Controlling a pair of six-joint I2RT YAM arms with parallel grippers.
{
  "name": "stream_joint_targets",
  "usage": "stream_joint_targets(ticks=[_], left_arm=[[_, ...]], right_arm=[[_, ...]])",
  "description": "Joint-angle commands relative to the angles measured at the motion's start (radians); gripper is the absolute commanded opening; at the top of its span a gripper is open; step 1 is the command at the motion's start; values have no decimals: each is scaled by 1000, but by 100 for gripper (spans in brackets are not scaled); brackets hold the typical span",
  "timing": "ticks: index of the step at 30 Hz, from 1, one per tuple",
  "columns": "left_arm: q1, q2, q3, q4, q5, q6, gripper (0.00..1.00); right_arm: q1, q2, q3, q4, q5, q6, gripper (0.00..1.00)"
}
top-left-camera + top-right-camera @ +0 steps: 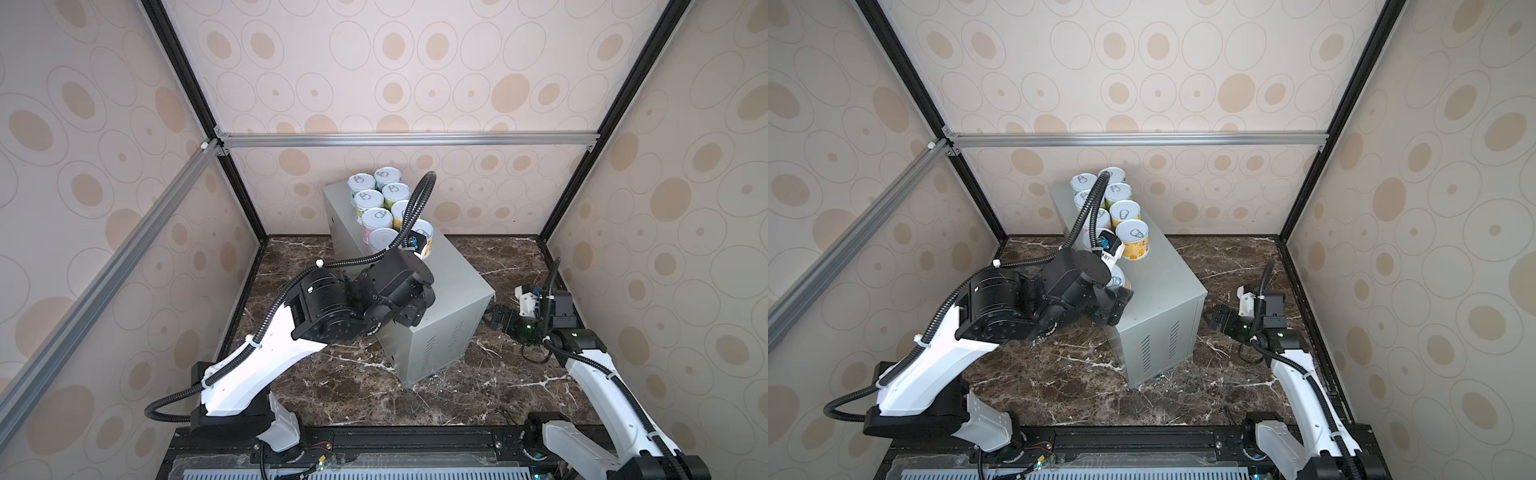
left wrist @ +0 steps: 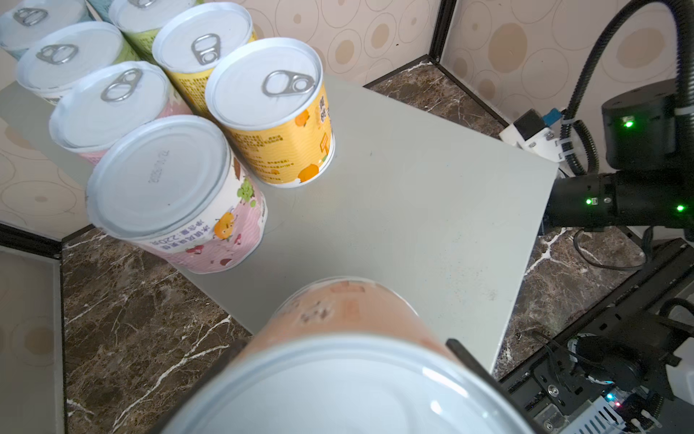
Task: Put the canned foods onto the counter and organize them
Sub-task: 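Carry the orange-labelled can up over the box top with the left gripper, then lower the orange-labelled can onto the box top front and open the left gripper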
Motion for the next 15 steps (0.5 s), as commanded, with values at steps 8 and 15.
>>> stream_joint_targets(ticks=[8,15], left_arm=[[46,15,46,-22,-56,-27,62],[101,42,51,-20,-39,-39,62]], right_arm=[[4,-24,-33,30,-37,-5,99],[4,-29,-37,39,-59,3,99]])
